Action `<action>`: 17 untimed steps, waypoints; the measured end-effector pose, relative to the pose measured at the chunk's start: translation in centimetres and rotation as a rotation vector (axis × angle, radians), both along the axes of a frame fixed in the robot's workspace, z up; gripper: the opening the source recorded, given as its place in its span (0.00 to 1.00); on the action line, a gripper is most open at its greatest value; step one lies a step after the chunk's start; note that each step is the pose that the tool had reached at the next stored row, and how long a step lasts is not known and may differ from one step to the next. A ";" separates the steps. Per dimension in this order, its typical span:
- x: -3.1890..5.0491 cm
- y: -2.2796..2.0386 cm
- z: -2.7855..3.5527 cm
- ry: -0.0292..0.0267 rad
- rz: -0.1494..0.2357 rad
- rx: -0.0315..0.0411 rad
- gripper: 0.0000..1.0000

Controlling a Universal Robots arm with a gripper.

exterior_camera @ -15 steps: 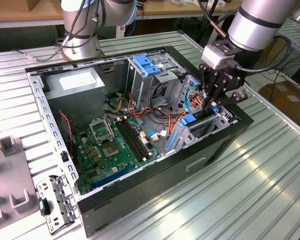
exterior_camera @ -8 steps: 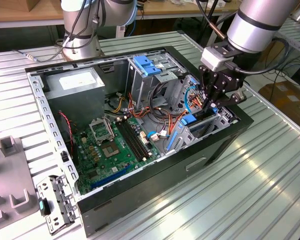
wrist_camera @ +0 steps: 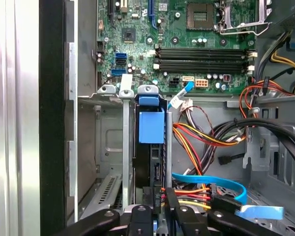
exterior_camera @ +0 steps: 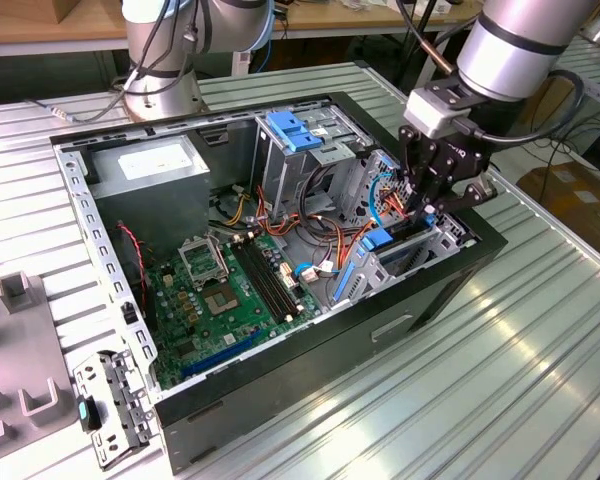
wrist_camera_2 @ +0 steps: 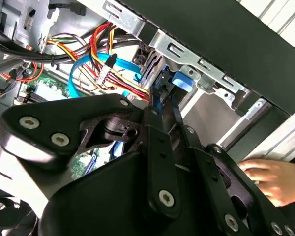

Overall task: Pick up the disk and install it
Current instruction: 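Insert the first disk wire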

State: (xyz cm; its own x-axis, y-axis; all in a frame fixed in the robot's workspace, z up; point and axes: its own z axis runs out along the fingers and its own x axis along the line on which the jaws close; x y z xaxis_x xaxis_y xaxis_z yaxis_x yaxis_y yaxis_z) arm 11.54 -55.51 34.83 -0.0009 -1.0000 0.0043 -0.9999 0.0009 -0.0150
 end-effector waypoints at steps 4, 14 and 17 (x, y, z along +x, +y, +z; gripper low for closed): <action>0.00 0.01 1.11 -0.0004 0.000 -0.0002 0.24; 0.00 0.01 1.15 -0.0004 0.000 -0.0002 0.11; 0.00 0.02 1.16 -0.0004 0.000 -0.0002 0.11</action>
